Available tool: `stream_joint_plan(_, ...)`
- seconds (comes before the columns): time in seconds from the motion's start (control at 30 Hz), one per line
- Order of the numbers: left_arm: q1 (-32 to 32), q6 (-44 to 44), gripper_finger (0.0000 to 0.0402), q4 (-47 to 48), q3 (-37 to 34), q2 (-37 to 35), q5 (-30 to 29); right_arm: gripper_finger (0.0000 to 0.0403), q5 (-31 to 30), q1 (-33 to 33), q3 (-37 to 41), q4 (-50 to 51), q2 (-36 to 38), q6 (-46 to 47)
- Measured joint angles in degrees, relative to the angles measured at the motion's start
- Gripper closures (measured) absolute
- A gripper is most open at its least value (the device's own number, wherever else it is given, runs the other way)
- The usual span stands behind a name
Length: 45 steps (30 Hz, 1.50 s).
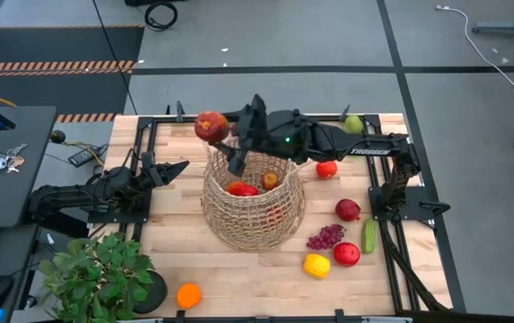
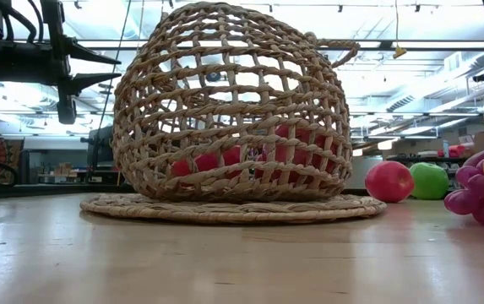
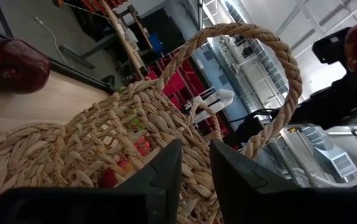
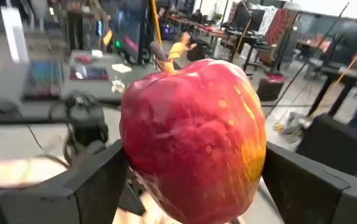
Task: Build produce basket
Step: Put the red apple into the basket
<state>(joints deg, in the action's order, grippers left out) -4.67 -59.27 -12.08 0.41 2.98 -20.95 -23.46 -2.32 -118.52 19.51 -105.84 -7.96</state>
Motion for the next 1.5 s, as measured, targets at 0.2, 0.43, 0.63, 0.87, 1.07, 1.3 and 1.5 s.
stream_joint_plan(0.2,0.0,0.0,0.0312,0.0,0.0,0.0,0.0,0.0055,-4.3,-0.2,0.0,0.9,0.0,-3.6)
stream_joint_plan(0.43,0.0,0.0,0.0312,0.0,0.0,0.0,0.0,0.0055,-6.1,-0.2,0.0,13.8,0.0,-9.2)
stream_joint_plan(0.63,0.0,0.0,0.0316,0.0,0.0,0.0,0.0,0.0055,-7.3,0.3,0.1,28.9,-0.1,-8.7)
stream_joint_plan(0.87,0.0,0.0,0.0311,0.0,0.0,0.0,0.0,0.0055,-9.0,2.1,8.2,28.2,-0.1,-8.1)
stream_joint_plan(1.07,0.0,0.0,0.0315,0.0,0.0,0.0,0.0,0.0055,-7.4,3.4,16.5,27.0,-0.1,1.6)
stream_joint_plan(1.3,0.0,0.0,0.0316,0.0,0.0,0.0,0.0,0.0055,1.2,4.9,23.0,24.3,-0.1,12.3)
stream_joint_plan(1.5,0.0,0.0,0.0311,0.0,0.0,0.0,0.0,0.0055,11.8,7.0,26.5,23.7,-0.1,27.1)
